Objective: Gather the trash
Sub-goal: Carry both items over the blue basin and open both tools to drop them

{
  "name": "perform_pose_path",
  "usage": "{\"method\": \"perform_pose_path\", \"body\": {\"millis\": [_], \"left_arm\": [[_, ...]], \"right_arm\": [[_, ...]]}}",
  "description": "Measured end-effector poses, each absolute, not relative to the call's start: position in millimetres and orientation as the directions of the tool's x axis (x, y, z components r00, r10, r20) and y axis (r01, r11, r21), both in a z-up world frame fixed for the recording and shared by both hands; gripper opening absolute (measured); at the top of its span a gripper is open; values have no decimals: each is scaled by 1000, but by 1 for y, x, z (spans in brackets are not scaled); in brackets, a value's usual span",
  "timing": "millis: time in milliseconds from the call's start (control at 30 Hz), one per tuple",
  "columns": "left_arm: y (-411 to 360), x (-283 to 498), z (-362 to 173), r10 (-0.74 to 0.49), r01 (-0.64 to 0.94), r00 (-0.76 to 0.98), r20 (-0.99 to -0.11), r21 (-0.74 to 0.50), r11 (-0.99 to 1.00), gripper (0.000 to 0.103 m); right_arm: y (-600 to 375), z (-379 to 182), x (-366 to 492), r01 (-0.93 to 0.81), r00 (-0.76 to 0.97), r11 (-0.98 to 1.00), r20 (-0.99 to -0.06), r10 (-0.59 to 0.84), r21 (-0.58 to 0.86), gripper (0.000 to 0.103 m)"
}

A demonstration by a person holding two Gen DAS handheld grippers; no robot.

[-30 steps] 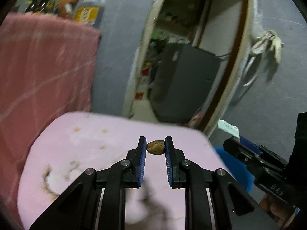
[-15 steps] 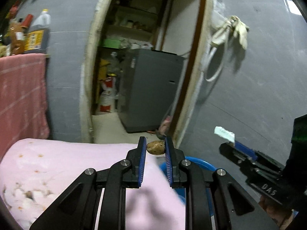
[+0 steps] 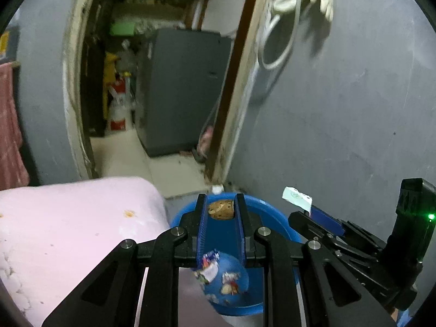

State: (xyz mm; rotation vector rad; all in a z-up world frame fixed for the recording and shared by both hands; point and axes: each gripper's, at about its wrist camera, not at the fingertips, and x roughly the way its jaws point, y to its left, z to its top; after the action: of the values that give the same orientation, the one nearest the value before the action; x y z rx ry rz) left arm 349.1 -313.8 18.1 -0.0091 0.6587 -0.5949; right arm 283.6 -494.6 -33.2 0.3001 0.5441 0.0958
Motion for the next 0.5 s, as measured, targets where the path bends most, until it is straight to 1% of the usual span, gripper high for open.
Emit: {"method": "perform_pose_path", "body": {"millis": [133, 267, 400, 500], "left_arm": [[-330, 360, 6, -525, 541, 586, -617, -183, 821, 16], [-341, 367, -8, -520, 538, 569, -637, -190, 821, 16], [-348, 377, -24, -500, 525, 536, -680, -195, 829, 16], [-348, 380, -33, -485, 511, 520, -703, -200, 836, 21]], "right_arm": [[-501, -45, 292, 12, 834, 946, -525, 170, 325, 41], [-511, -61, 302, 41, 807, 932, -562, 182, 360, 42], [-515, -68, 305, 58, 792, 930, -584, 178, 362, 42], [-517, -70, 302, 71, 790, 930, -589, 169, 361, 44]]}}
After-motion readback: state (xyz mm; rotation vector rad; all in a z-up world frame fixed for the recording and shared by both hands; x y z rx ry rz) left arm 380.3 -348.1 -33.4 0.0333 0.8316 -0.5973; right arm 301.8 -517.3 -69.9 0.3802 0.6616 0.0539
